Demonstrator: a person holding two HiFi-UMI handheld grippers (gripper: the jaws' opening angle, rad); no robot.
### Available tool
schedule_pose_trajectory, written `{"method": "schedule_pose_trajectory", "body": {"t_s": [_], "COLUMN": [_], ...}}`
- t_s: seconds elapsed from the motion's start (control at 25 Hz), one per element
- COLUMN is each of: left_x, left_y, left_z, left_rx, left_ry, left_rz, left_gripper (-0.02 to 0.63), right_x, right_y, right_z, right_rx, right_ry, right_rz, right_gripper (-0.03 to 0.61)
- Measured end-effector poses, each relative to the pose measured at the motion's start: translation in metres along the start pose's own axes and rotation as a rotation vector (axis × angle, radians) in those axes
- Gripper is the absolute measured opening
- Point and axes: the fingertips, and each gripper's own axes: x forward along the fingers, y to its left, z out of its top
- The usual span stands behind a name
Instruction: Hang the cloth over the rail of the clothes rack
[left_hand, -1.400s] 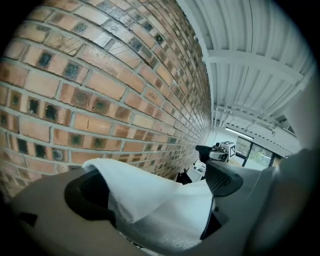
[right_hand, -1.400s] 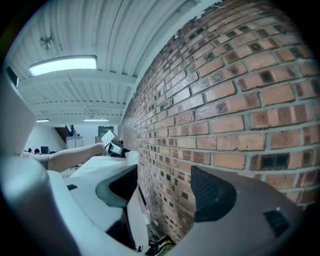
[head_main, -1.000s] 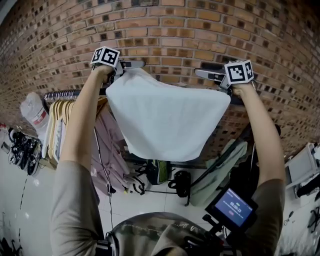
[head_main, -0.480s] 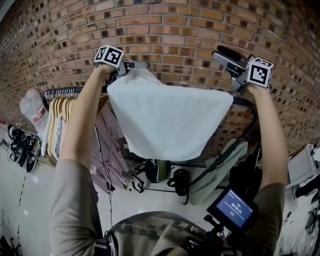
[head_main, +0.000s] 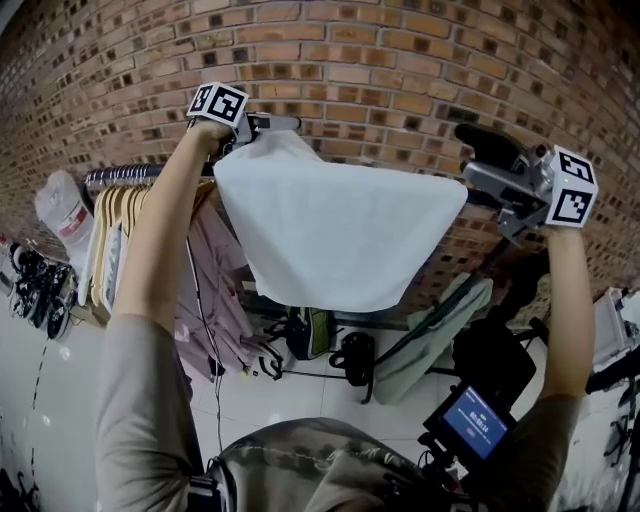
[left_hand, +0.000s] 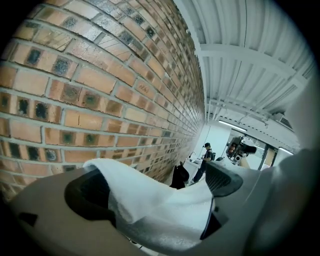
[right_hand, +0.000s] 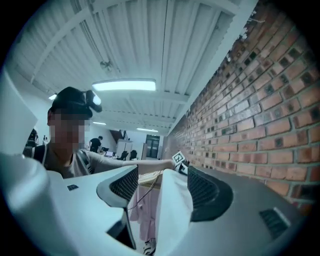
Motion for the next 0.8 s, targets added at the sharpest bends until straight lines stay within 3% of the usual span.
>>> {"method": "schedule_pose_trajectory", "body": {"t_s": [0.08, 0.2, 0.44, 0.56, 0.8], "left_x": [0.000, -0.001, 0.001, 0.002, 0.005], "left_y": [-0.001, -0.003, -0.004, -0.003, -0.004], "left_z": [-0.001, 0.000, -0.003, -0.002, -0.005], "left_rx": [0.007, 0.002, 0.007, 0.009, 0.003], "left_ry": [0.004, -0.014, 0.003, 0.001, 0.008], "left_rz": [-0.003, -0.008, -0.001, 0.004, 0.001], "left_gripper": [0.604, 0.603, 0.603, 0.604, 0.604], "right_x": [-0.008, -0.030, -0.071, -0.070, -0.051], "right_y": [0.019, 0.034, 0.007, -0.009, -0.020], "right_z": [-0.037, -0.081, -0.135, -0.143, -0.134], "right_rx": [0.043, 0.106, 0.185, 0.251, 0.341], "right_ry": [0.063, 0.077, 0.048, -0.007, -0.085], "right_rz": [0.012, -0.019, -0.205, -0.227, -0.169], "right_gripper": [0.313, 0.256, 0.255, 0.255, 0.253]}}
